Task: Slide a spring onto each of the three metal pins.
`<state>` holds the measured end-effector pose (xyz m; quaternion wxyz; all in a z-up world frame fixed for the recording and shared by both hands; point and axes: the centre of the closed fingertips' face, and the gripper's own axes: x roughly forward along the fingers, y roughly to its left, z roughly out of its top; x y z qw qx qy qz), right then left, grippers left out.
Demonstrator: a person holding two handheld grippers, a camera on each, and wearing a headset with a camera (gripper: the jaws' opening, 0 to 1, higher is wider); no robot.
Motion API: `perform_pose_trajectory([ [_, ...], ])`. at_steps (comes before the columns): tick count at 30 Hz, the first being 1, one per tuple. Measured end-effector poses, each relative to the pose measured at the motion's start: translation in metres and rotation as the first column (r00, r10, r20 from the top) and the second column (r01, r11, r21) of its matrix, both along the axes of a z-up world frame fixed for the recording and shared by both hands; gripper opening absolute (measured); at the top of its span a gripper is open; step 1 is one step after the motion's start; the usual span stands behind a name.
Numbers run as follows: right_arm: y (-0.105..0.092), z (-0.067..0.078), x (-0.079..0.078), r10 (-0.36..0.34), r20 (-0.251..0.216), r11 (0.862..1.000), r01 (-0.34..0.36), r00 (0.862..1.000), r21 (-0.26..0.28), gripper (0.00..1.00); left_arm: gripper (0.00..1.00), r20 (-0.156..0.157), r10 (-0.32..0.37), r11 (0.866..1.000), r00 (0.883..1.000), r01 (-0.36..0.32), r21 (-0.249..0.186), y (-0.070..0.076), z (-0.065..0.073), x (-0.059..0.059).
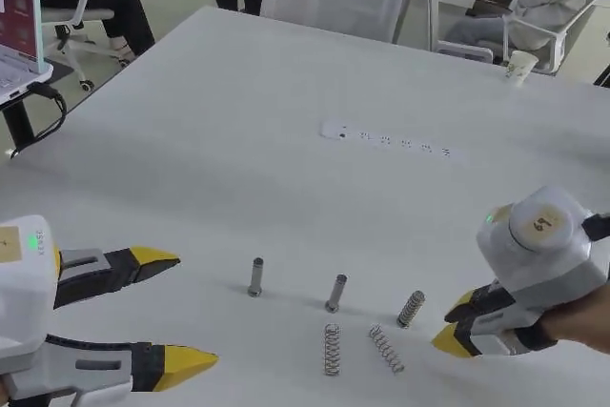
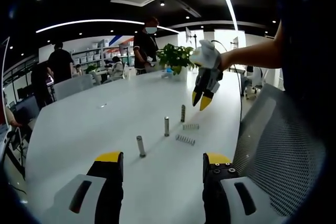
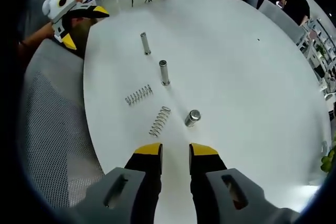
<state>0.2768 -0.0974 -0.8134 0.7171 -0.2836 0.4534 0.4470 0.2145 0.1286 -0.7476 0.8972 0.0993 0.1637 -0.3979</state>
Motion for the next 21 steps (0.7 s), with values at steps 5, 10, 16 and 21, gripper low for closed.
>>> perform_pose_trajectory([
  [5,0.011,-0.003,-0.008,-0.012,-0.015,0.999,0.012,1.000,0.030,0.17,0.57,0.001,-0.011,1.000,1.000,0.011,0.000,-0.003,0.001,0.000],
  [10,0.019,-0.010,-0.014,-0.004,-0.028,0.999,0.005,1.000,0.035,0.17,0.56,0.001,-0.018,1.000,1.000,0.018,0.002,-0.004,0.001,-0.001],
  [16,0.029,-0.021,-0.019,-0.004,-0.051,0.999,0.006,0.999,0.037,0.16,0.56,0.000,-0.016,1.000,1.000,0.016,0.002,-0.003,0.000,-0.003],
  [21,0.034,-0.028,-0.019,-0.022,-0.059,0.999,0.024,0.998,0.037,0.16,0.56,0.003,-0.014,1.000,1.000,0.014,0.001,-0.003,0.001,-0.003],
])
